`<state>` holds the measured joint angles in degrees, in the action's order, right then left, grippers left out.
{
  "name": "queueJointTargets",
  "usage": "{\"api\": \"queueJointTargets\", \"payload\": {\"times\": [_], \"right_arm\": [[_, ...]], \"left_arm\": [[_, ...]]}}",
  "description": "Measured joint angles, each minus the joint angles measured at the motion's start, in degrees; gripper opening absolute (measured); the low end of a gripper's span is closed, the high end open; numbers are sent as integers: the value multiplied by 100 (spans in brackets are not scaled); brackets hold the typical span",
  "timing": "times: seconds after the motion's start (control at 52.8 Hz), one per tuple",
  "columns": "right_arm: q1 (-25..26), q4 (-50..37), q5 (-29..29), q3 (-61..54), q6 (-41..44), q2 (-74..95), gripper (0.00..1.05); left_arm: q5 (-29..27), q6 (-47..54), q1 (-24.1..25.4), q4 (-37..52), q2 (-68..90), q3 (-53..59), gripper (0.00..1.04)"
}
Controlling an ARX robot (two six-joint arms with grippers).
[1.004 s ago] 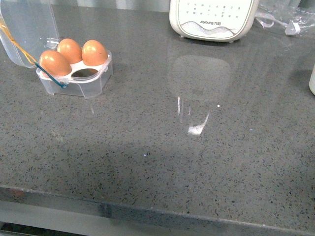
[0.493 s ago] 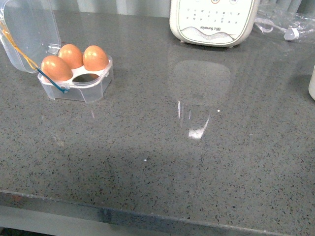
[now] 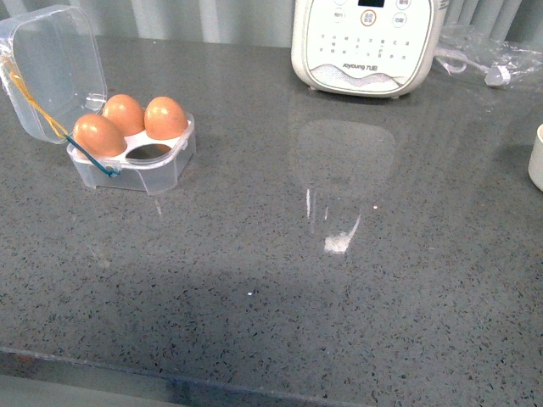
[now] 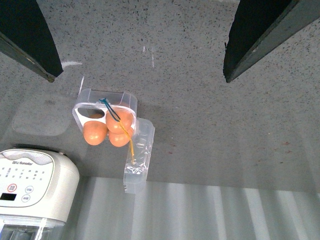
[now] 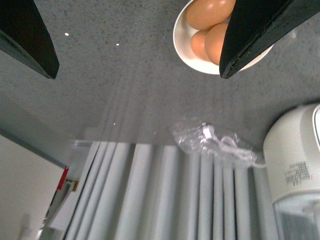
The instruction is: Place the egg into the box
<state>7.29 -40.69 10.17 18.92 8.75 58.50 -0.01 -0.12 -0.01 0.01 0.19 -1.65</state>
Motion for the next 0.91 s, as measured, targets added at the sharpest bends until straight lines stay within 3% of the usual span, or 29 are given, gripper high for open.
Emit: {"api": "queueJointTargets", "payload": {"times": [0.133, 0.474, 0.663, 0.909], "right_arm": [[129, 428, -505, 942, 52, 1506, 97], [114, 1285, -1130, 2175, -118, 2669, 97], [59, 1663, -1626, 2476, -275, 2973, 97], [39, 1751, -1818, 2603, -348, 3279, 97]], "left_arm": [[-4, 0, 0, 0, 0, 0, 98], [-2, 0, 0, 0, 0, 0, 98], [-4, 0, 0, 0, 0, 0, 98], [-2, -2, 0, 0, 0, 0, 98]]}}
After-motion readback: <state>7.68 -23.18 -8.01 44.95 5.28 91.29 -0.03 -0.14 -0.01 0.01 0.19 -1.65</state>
